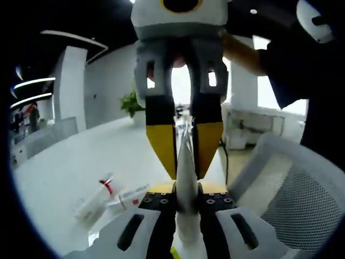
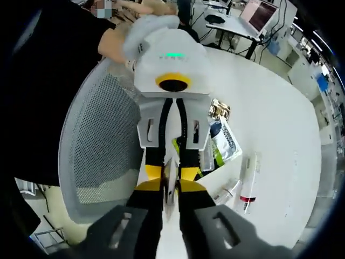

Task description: Arrange the skincare products in the storage area until every visible bottle or jar stands upright without overlapping.

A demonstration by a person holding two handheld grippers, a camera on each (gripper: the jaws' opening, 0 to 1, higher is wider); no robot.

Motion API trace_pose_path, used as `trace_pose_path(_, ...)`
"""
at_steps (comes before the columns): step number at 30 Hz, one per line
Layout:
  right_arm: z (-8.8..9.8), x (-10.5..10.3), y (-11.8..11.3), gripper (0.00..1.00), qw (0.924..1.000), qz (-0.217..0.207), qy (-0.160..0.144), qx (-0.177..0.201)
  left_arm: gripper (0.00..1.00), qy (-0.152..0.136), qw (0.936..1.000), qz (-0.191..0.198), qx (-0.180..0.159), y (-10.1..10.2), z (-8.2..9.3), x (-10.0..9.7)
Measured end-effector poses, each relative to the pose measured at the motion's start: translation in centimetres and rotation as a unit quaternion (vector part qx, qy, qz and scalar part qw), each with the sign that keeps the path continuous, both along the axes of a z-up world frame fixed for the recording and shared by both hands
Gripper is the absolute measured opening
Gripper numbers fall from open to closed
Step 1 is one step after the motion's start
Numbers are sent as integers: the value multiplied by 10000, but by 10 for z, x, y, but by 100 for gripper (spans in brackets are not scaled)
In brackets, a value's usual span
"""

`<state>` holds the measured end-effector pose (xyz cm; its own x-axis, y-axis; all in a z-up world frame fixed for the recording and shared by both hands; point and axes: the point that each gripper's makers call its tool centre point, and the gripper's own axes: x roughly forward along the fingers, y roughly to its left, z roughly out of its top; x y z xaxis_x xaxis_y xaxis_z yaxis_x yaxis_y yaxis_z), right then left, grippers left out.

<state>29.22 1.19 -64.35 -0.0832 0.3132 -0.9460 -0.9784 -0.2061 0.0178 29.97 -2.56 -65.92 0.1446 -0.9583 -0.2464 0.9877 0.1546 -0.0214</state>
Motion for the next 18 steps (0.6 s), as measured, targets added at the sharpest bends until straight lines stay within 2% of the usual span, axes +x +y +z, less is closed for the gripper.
trace_pose_path(3, 0, 2, 0, 8, 10000, -12, -75, -17, 12, 58, 10000, -37, -5, 0, 0, 1)
trace_pose_path(5, 0, 2, 1, 7, 9999, 41, -145, -24, 13, -98, 9999, -116, 34, 0, 0, 0)
trace_pose_path(8, 0, 1, 4, 7, 9999, 6, -142, -14, 15, -110, 9997, -192, 104, 1, -2, -3)
trace_pose_path(12, -1, 1, 5, 7, 9997, 54, -224, -119, 17, -524, 9971, -279, 484, 0, -15, -5)
trace_pose_path(14, -1, 1, 4, 7, 9996, 45, -221, -138, 19, -378, 9967, -325, 642, 2, -24, -7)
trace_pose_path(18, -1, 4, 4, 7, 9997, -91, -208, -127, 17, -419, 9964, -310, 669, 2, -24, -3)
